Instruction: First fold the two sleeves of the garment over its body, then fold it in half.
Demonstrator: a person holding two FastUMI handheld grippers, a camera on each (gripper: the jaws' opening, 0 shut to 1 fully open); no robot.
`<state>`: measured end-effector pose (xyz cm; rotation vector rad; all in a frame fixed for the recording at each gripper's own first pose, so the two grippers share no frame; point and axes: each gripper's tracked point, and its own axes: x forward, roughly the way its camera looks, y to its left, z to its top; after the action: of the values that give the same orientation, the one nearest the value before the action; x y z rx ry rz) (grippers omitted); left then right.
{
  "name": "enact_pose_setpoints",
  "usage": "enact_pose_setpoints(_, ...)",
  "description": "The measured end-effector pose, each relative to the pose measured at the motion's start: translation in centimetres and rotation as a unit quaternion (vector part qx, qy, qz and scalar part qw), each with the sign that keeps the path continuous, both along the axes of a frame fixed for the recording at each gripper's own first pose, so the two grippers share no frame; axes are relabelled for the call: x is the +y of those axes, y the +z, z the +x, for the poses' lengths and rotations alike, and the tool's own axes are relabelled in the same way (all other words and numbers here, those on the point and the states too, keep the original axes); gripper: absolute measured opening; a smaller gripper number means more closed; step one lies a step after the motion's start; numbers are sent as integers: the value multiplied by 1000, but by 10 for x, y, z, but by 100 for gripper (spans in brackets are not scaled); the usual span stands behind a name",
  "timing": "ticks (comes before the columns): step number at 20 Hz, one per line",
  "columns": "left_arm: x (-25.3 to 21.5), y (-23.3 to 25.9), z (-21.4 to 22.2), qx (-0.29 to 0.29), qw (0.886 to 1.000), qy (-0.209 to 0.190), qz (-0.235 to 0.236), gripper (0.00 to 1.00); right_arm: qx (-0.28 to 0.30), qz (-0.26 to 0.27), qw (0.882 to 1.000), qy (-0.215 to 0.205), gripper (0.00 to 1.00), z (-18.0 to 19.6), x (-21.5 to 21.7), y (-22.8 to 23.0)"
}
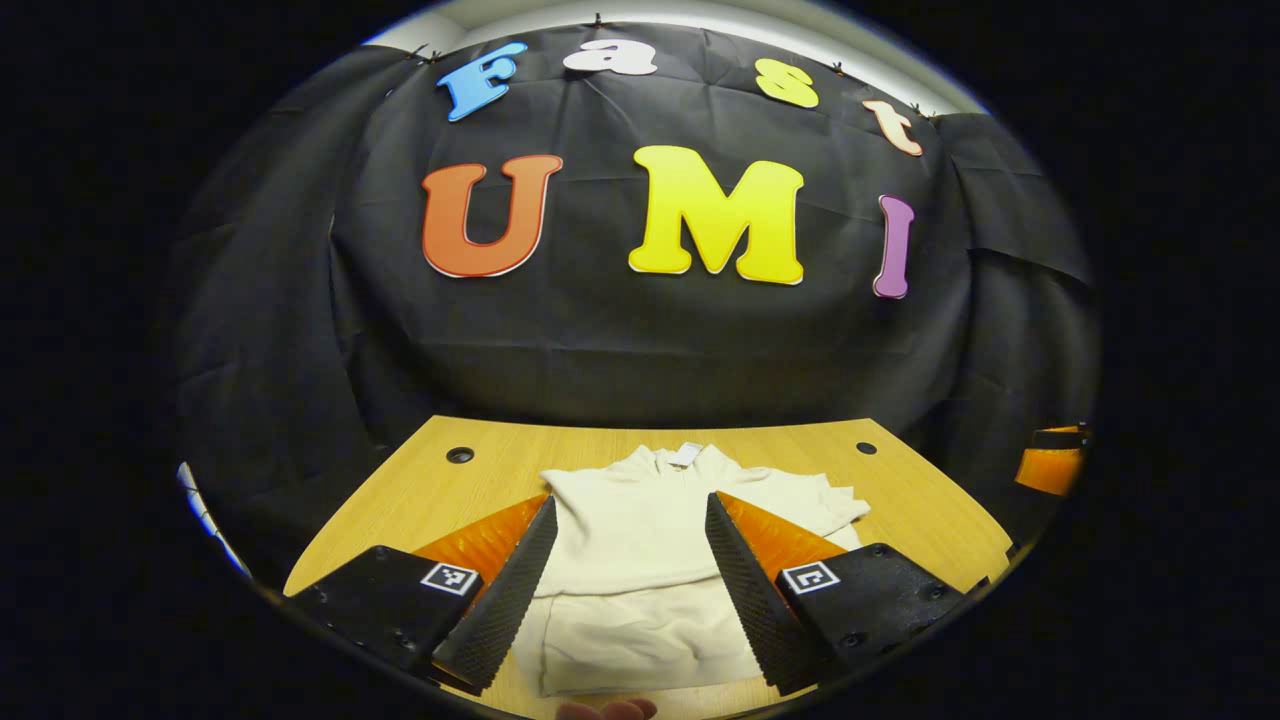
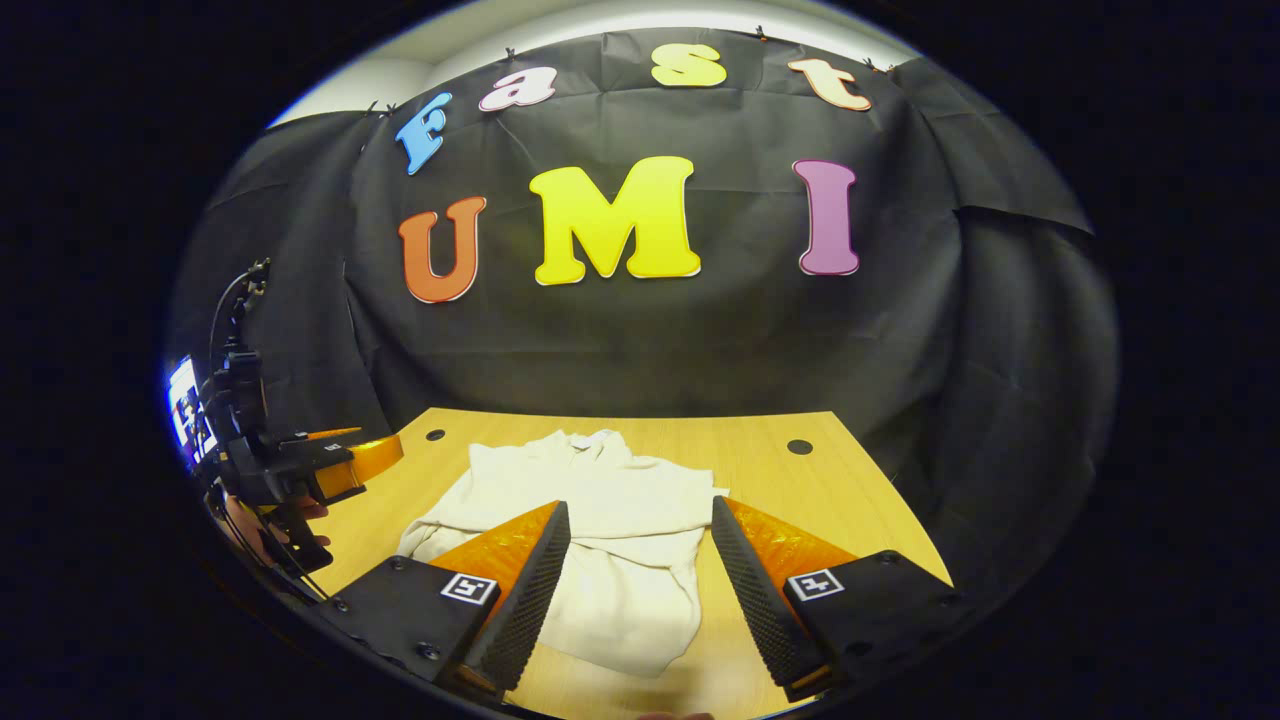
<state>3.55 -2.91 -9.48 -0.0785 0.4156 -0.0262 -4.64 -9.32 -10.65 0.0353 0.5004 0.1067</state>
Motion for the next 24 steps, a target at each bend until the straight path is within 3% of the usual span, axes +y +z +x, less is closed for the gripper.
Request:
enact_pose_setpoints(4, 24, -8, -24, 20, 1000, 17, 3, 94, 14, -8, 1000, 6, 89, 0, 4, -12)
enact_pose_setpoints(8, 28, -42, -51, 70, 997, -30, -3, 94, 63, 3, 998, -7, 89, -11, -5, -42)
enact_pose_setpoints(10, 30, -76, -74, 131, 990, -54, -15, 94, 85, 5, 996, -11, 89, -18, -10, -57)
enact_pose_setpoints(14, 57, -135, -115, 226, 972, -56, -33, 95, 143, 7, 990, -8, 89, -42, -23, -93)
enact_pose_setpoints(16, 67, -150, -124, 251, 965, -60, -43, 100, 168, -4, 986, -9, 96, -57, -34, -111)
enact_pose_setpoints(21, 57, -180, -129, 301, 948, -61, -90, 98, 224, -21, 974, -18, 95, -76, -47, -151)
enact_pose_setpoints(24, 54, -199, -128, 328, 937, -54, -105, 98, 273, -26, 961, -30, 98, -82, -49, -187)
